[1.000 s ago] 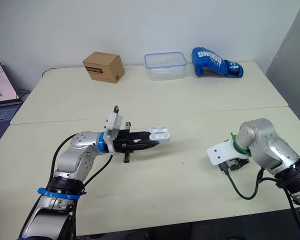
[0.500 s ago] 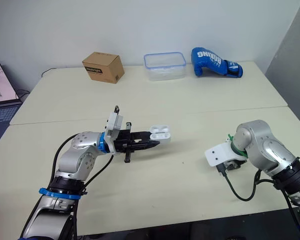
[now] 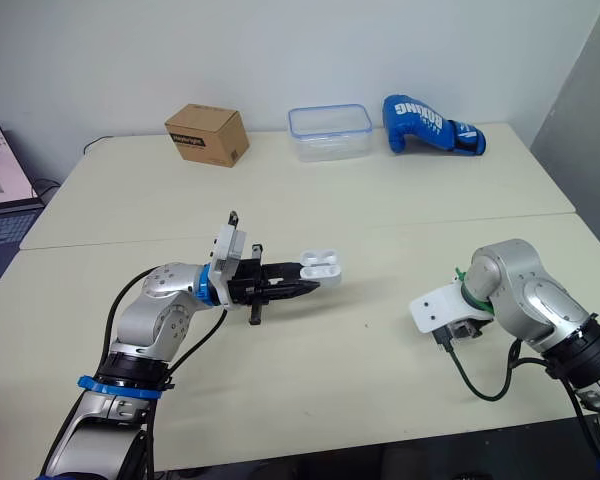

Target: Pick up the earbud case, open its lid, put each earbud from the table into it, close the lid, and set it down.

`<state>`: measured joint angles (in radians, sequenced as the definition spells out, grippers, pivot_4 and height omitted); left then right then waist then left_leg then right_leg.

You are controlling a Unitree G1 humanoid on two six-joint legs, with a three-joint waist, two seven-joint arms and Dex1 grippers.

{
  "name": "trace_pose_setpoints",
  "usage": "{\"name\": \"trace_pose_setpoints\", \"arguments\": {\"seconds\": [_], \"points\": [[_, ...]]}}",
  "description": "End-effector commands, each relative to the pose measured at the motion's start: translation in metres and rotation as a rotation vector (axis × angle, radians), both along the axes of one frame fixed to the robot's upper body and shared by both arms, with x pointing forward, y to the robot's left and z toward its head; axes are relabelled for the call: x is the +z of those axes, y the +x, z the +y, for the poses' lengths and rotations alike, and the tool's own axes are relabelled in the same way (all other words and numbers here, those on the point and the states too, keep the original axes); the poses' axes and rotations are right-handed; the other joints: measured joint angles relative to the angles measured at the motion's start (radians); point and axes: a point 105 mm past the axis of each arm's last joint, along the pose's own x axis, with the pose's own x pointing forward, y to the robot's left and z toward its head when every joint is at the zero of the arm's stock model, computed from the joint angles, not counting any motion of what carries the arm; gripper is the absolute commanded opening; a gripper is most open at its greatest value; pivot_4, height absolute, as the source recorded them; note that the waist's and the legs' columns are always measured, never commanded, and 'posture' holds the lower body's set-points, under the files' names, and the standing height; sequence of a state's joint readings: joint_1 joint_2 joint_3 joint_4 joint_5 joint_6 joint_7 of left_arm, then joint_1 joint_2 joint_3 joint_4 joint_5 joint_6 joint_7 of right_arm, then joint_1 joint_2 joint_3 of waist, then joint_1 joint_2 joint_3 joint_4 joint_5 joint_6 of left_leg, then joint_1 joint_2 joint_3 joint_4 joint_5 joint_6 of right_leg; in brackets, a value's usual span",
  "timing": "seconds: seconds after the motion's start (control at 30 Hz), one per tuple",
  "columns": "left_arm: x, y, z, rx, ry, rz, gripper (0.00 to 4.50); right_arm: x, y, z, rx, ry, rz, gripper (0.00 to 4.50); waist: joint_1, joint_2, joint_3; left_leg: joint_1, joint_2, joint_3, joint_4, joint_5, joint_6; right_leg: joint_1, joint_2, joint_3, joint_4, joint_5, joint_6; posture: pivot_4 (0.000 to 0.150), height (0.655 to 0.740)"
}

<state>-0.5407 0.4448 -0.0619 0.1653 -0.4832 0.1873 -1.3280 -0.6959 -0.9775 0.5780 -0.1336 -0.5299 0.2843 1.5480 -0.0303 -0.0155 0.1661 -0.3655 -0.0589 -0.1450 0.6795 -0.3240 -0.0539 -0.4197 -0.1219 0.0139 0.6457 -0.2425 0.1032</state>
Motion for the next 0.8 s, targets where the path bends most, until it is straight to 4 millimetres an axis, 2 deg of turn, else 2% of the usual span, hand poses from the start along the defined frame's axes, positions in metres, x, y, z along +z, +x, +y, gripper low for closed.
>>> {"name": "trace_pose_setpoints", "arguments": {"seconds": [0.03,0.17,0.27,0.4,0.8], "points": [[0.009,-0.004,-0.001,-0.010,-0.010,-0.042,0.78,0.005,-0.002,-0.002,-0.002,-0.039,0.018,2.13,0.000,0.000,0.000,0.000,0.000,0.000,0.000,0.000,0.000,0.000,0.000,0.000,0.000,0.000,0.000,0.150,0.7307],[0.009,-0.004,-0.002,-0.009,-0.011,-0.042,0.78,0.004,-0.003,-0.001,0.000,-0.037,0.026,2.13,0.000,0.000,0.000,0.000,0.000,0.000,0.000,0.000,0.000,0.000,0.000,0.000,0.000,0.000,0.000,0.150,0.7307],[0.010,-0.004,-0.002,-0.008,-0.010,-0.042,0.78,0.003,-0.005,0.004,0.006,-0.023,0.033,1.55,0.000,0.000,0.000,0.000,0.000,0.000,0.000,0.000,0.000,0.000,0.000,0.000,0.000,0.000,0.000,0.150,0.7307],[0.010,-0.004,-0.003,-0.009,-0.009,-0.043,0.78,0.003,-0.006,0.005,0.009,-0.023,0.031,0.39,0.000,0.000,0.000,0.000,0.000,0.000,0.000,0.000,0.000,0.000,0.000,0.000,0.000,0.000,0.000,0.150,0.7307],[0.010,-0.004,-0.003,-0.010,-0.004,-0.043,0.78,0.006,-0.007,0.008,-0.002,-0.014,0.020,0.40,0.000,0.000,0.000,0.000,0.000,0.000,0.000,0.000,0.000,0.000,0.000,0.000,0.000,0.000,0.000,0.150,0.7307]]}}
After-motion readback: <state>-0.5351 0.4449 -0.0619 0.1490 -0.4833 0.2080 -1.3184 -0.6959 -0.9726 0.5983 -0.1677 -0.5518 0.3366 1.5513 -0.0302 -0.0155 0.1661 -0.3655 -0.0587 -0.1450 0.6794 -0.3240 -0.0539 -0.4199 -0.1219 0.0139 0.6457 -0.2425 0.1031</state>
